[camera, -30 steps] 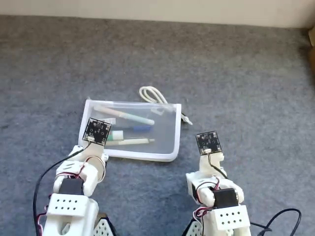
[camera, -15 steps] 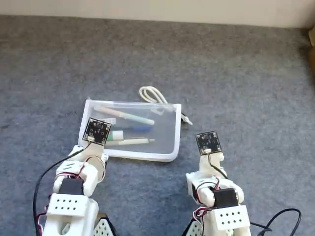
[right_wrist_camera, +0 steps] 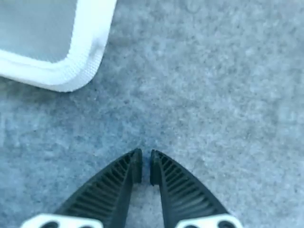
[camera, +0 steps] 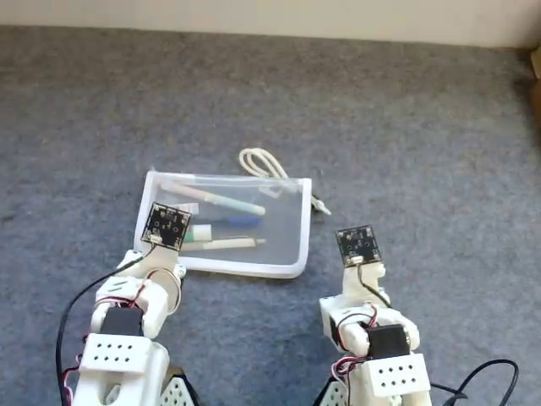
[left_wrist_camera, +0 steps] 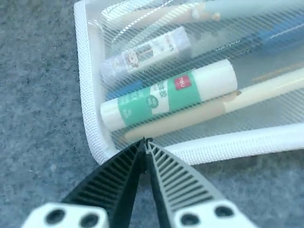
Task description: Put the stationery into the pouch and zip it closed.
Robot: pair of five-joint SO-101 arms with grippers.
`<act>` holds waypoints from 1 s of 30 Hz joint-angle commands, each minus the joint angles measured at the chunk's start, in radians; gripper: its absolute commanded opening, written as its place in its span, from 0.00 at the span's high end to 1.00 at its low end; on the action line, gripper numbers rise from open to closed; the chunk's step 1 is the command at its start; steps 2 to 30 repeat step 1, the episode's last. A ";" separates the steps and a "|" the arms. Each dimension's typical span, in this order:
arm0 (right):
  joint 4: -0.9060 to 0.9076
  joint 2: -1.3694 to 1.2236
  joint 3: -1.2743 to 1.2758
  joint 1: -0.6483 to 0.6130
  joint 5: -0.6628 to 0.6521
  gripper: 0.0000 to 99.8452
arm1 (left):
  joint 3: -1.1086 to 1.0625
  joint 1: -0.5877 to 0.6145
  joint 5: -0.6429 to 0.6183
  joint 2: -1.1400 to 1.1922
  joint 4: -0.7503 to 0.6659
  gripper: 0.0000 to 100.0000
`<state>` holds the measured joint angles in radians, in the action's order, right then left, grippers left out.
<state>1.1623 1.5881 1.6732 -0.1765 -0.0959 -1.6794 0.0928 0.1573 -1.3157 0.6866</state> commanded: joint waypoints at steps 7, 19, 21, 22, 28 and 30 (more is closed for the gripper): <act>-0.013 -0.001 0.076 0.010 -0.009 0.97 | -0.015 0.005 -0.011 -0.004 -0.020 0.99; -0.013 -0.001 0.076 0.010 -0.009 0.97 | -0.015 0.005 -0.011 -0.004 -0.020 0.99; -0.013 -0.001 0.076 0.010 -0.009 0.97 | -0.015 0.005 -0.011 -0.004 -0.020 0.99; -0.013 -0.001 0.076 0.010 -0.009 0.97 | -0.015 0.005 -0.011 -0.004 -0.020 0.99; -0.013 -0.001 0.076 0.010 -0.009 0.97 | -0.015 0.005 -0.011 -0.004 -0.020 0.99; -0.013 -0.001 0.076 0.010 -0.009 0.97 | -0.015 0.005 -0.011 -0.004 -0.020 0.99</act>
